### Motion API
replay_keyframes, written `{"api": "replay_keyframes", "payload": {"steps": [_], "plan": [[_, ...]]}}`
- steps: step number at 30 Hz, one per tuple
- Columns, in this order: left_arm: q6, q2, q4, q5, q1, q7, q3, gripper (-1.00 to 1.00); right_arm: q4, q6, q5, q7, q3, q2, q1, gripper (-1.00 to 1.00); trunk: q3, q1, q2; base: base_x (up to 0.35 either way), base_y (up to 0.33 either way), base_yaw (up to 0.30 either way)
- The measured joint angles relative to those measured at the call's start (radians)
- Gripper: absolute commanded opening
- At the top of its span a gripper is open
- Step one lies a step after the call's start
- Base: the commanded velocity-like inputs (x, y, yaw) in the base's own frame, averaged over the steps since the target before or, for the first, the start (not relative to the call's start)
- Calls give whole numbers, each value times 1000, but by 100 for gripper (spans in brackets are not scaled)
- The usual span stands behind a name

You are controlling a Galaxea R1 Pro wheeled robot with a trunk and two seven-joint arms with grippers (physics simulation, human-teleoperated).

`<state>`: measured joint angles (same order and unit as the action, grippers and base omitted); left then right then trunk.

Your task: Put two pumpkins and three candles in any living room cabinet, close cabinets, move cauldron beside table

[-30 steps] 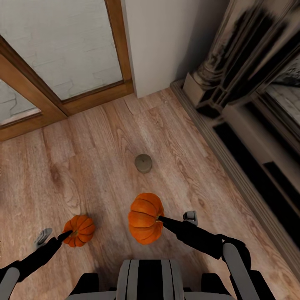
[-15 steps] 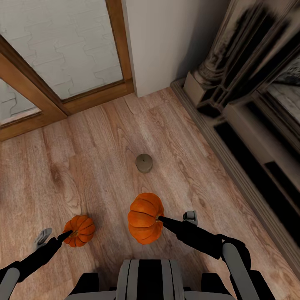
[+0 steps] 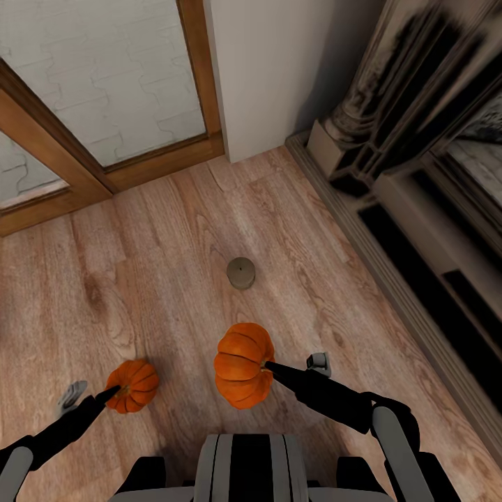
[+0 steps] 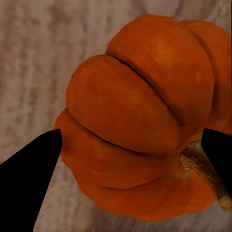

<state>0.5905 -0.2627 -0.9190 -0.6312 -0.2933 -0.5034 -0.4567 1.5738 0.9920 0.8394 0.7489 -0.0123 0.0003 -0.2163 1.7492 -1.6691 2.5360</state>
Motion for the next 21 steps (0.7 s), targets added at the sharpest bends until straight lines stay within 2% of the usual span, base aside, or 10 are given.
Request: {"api": "replay_keyframes", "payload": {"steps": [4,7,17,21], "plan": [[-1,0,-7,0,0,31,-6,-100,0,-1,0,-1,0,1,0,-100,0,0,0,0,0,0],[-1,0,9,-1,0,31,-19,-100,0,-1,0,-1,0,1,0,-100,0,0,0,0,0,0],[0,-1,15,-2,0,30,-25,-100,0,-2,0,-2,0,1,0,-100,0,0,0,0,0,0],[-1,-1,30,-2,0,31,-48,-100,0,-2,0,-2,0,1,0,-100,0,0,0,0,0,0]]}}
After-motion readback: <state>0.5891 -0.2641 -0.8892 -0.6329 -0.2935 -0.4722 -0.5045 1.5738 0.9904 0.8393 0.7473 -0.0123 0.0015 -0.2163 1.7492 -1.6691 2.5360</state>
